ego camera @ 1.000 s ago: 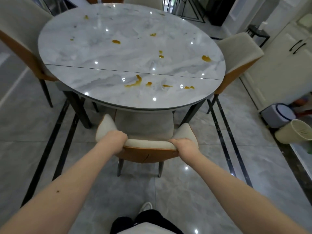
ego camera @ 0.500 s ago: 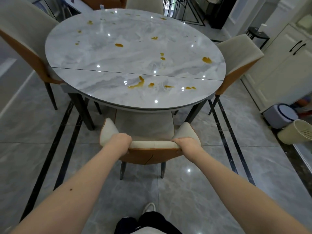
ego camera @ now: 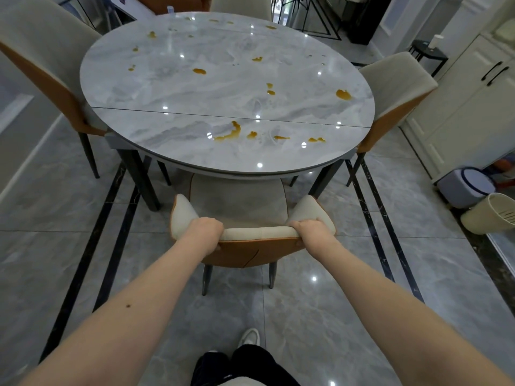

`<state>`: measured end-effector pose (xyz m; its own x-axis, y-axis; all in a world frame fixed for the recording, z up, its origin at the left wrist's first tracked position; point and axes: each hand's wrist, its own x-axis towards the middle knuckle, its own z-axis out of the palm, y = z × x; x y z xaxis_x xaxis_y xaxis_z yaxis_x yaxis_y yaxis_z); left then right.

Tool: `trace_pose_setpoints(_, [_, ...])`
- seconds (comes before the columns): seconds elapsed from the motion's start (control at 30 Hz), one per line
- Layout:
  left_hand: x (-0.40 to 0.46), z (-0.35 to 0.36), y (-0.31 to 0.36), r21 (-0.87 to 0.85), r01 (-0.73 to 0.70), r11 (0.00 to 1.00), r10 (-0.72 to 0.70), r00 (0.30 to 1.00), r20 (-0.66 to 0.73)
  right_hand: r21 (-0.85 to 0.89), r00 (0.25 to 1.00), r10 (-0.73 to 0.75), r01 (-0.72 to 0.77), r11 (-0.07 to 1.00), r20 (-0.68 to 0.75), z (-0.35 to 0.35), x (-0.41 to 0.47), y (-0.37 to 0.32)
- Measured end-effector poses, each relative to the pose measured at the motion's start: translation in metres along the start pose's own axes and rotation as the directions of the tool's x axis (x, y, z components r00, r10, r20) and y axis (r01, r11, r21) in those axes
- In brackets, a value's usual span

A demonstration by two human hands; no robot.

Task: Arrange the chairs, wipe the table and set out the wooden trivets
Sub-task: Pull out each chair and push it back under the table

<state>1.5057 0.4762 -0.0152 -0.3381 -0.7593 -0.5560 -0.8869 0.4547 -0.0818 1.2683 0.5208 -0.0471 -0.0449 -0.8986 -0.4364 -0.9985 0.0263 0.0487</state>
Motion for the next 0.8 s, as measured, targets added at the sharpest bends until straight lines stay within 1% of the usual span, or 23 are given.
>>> trace_pose_setpoints(0.07, [0.0005, -0.0008, 0.0001, 0.005, 0.000, 1.000, 0.000, 1.000, -0.008, -0.015, 1.000, 0.009, -0.008, 1.000, 0.021, -0.0027, 0.0005, -0.0007])
trace_pose_setpoints(0.27, [0.0002, -0.0003, 0.0006, 0.040, 0.041, 0.998, -0.039, 0.998, -0.047, -0.048, 1.000, 0.013, -0.012, 0.999, 0.017, -0.0064, 0.0010, -0.0045])
trace_pose_setpoints(0.57, [0.0025, -0.0012, 0.0004, 0.024, 0.072, 0.997, -0.071, 0.997, -0.023, -0.076, 0.999, 0.019, -0.016, 0.997, 0.039, -0.0101, 0.0033, -0.0074])
trace_pose_setpoints(0.8, [0.0035, 0.0023, 0.0004, 0.024, 0.079, 0.997, -0.078, 0.996, -0.043, -0.091, 0.999, 0.024, -0.020, 0.996, 0.047, -0.0084, 0.0036, -0.0073])
